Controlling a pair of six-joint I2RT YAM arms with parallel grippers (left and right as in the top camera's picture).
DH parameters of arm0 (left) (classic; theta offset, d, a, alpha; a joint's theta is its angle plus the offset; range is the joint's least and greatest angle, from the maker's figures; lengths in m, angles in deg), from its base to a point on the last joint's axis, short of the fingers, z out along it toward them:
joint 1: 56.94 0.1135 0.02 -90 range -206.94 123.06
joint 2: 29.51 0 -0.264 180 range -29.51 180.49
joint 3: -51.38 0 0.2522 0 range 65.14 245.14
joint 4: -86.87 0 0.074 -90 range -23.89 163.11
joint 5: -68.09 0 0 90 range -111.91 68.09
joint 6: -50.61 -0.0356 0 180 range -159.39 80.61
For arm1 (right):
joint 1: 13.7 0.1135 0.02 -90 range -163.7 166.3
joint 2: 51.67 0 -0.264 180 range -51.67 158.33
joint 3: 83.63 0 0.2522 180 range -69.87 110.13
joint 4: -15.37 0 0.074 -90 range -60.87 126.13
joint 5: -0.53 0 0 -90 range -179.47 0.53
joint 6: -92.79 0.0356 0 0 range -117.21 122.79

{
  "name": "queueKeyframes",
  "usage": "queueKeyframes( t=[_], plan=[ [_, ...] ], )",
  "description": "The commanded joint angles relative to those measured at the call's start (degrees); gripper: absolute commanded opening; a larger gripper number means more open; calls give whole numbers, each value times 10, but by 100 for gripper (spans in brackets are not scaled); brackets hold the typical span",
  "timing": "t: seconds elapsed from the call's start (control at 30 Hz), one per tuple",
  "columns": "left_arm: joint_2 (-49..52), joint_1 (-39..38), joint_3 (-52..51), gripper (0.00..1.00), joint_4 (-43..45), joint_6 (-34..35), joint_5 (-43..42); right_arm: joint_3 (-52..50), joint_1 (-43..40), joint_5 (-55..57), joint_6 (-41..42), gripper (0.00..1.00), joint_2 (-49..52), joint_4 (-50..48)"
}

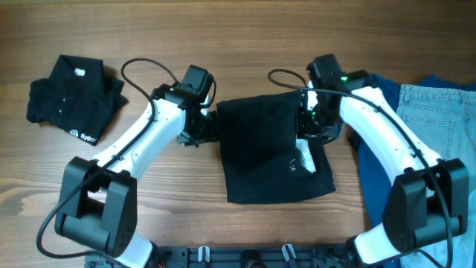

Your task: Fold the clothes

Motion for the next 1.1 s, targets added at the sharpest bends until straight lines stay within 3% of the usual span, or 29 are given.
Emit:
queueKeyframes(
  t=[0.0,0.07,0.13,0.23,0.4,0.47,0.53,0.77,0.93,1.07],
  plan=[
    [6,-3,-3,14,49,-73,-13,-41,9,-105,-37,13,16,15],
    [6,0,-3,5,56,-102,-12,-90,12,-122,-30,14,16,7],
    [6,2,-3,5,60,-106,-10,-156,11,-99,-9,16,16,-43],
    [6,3,-3,6,76,-106,-10,-218,-12,-15,82,11,21,-101],
    [6,3,-3,28,94,-141,-10,-217,-104,45,157,4,33,-137],
    [6,3,-3,38,107,-151,-10,-200,-139,24,144,4,32,-174],
    [6,3,-3,45,125,-151,-10,-174,-152,-19,77,5,32,-228],
    [20,2,-3,52,169,-151,-10,-122,-147,-26,14,14,32,-381],
    [72,2,-3,57,213,-160,-17,-26,-147,-76,-36,23,-3,-285],
    [116,2,-3,49,255,-164,-20,4,-147,-110,-42,24,-49,-195]
  ],
)
